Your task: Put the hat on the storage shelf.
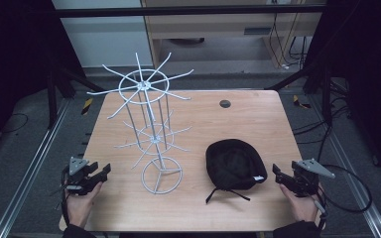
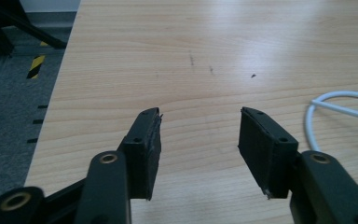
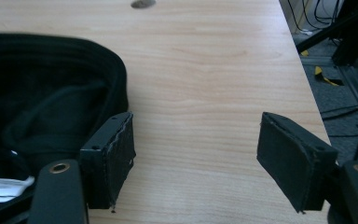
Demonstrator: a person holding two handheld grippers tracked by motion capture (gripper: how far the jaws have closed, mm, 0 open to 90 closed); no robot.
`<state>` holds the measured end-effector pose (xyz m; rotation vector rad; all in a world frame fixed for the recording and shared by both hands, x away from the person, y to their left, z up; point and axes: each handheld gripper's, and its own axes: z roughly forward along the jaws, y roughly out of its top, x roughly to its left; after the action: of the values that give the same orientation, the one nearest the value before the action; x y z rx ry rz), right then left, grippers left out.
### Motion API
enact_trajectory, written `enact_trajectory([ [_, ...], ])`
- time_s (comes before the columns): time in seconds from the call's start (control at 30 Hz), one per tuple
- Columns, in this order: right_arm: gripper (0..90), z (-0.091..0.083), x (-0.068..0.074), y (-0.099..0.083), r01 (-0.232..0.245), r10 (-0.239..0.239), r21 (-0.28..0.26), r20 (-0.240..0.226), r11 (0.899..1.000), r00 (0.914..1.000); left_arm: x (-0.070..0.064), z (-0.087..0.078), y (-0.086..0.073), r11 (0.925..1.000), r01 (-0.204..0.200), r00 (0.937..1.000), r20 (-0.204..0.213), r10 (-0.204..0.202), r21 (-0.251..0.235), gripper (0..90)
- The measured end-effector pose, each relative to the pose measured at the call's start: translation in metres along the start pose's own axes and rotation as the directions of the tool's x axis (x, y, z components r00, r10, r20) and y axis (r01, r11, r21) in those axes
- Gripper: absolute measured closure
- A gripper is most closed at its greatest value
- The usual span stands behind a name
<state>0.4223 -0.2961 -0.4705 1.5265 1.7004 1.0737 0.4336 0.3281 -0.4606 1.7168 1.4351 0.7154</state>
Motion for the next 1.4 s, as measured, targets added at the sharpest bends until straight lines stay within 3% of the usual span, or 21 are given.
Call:
enact_trajectory([
  [0.23, 27.2, -0.012, 0.005, 0.007, -0.003, 0.002, -0.025, -0.042, 1.0, 0.9991, -0.014, -0.004, -0.002, 0.9999, -0.01, 0.9986, 0.052, 0.009, 0.012, 51.3],
  [0.33, 29.3, -0.019, 0.012, 0.009, 0.041, -0.042, -0.024, -0.067, 0.999, 0.9969, -0.024, -0.009, -0.002, 0.9995, -0.03, 0.9958, 0.086, 0.029, 0.011, 52.0],
  [0.5, 32.2, -0.023, 0.019, 0.014, 0.037, -0.039, -0.024, -0.114, 0.999, 0.9927, -0.035, -0.011, -0.003, 0.9985, -0.053, 0.9921, 0.115, 0.05, 0.016, 55.2],
  [0.53, 34.7, -0.024, 0.025, 0.017, 0.049, -0.05, -0.014, -0.135, 0.999, 0.9896, -0.041, -0.013, -0.003, 0.9974, -0.071, 0.9894, 0.128, 0.069, 0.012, 55.7],
  [0.67, 38.1, -0.025, 0.036, 0.02, 0.067, -0.064, 0.009, -0.174, 0.998, 0.9827, -0.053, -0.017, -0.002, 0.9966, -0.082, 0.9841, 0.158, 0.081, 0.001, 56.3],
  [0.83, 41.9, -0.025, 0.044, 0.022, 0.08, -0.073, 0.024, -0.195, 0.997, 0.978, -0.071, -0.02, -0.004, 0.9939, -0.11, 0.9737, 0.2, 0.11, -0.008, 57.1],
  [0.97, 43.6, -0.023, 0.047, 0.022, 0.081, -0.072, 0.037, -0.207, 0.996, 0.9757, -0.09, -0.019, -0.005, 0.9861, -0.166, 0.9596, 0.229, 0.163, -0.008, 57.4],
  [1.0, 44.7, -0.02, 0.049, 0.021, 0.085, -0.074, 0.045, -0.208, 0.995, 0.9754, -0.102, -0.018, -0.006, 0.9808, -0.195, 0.9502, 0.247, 0.19, -0.004, 57.3],
  [1.03, 44.7, -0.02, 0.049, 0.021, 0.085, -0.074, 0.045, -0.208, 0.995, 0.9754, -0.102, -0.018, -0.006, 0.9808, -0.195, 0.9502, 0.247, 0.19, -0.004, 57.2],
  [1.07, 46.1, -0.018, 0.049, 0.02, 0.088, -0.075, 0.055, -0.205, 0.995, 0.976, -0.114, -0.017, -0.006, 0.9751, -0.222, 0.9401, 0.264, 0.216, -0.007, 56.8],
  [1.1, 46.7, -0.017, 0.049, 0.019, 0.089, -0.076, 0.058, -0.203, 0.994, 0.9763, -0.114, -0.017, -0.006, 0.9751, -0.222, 0.9401, 0.264, 0.216, -0.007, 56.4],
  [1.13, 47.3, -0.017, 0.048, 0.019, 0.088, -0.073, 0.065, -0.2, 0.994, 0.977, -0.126, -0.015, -0.005, 0.971, -0.239, 0.9322, 0.278, 0.232, -0.009, 56.1],
  [1.17, 47.3, -0.017, 0.048, 0.019, 0.088, -0.073, 0.065, -0.2, 0.994, 0.977, -0.126, -0.015, -0.005, 0.971, -0.239, 0.9322, 0.278, 0.232, -0.009, 56.0],
  [1.23, 49.3, -0.015, 0.046, 0.019, 0.088, -0.073, 0.07, -0.198, 0.994, 0.9774, -0.144, -0.011, -0.003, 0.9645, -0.264, 0.9172, 0.306, 0.255, -0.015, 55.7],
  [1.27, 49.3, -0.015, 0.046, 0.019, 0.088, -0.073, 0.07, -0.198, 0.994, 0.9774, -0.144, -0.011, -0.003, 0.9645, -0.264, 0.9172, 0.306, 0.255, -0.015, 55.6],
  [1.33, 50.9, -0.014, 0.044, 0.019, 0.084, -0.069, 0.073, -0.194, 0.994, 0.9786, -0.16, -0.008, 0.0, 0.9598, -0.279, 0.9055, 0.325, 0.273, -0.029, 55.0],
  [1.37, 51.2, -0.014, 0.044, 0.019, 0.08, -0.065, 0.074, -0.194, 0.994, 0.9788, -0.16, -0.008, 0.0, 0.9598, -0.279, 0.9055, 0.325, 0.273, -0.029, 55.0],
  [1.4, 51.5, -0.013, 0.043, 0.019, 0.084, -0.068, 0.075, -0.191, 0.994, 0.9792, -0.169, -0.008, 0.002, 0.9598, -0.279, 0.8973, 0.347, 0.272, -0.032, 55.0],
])
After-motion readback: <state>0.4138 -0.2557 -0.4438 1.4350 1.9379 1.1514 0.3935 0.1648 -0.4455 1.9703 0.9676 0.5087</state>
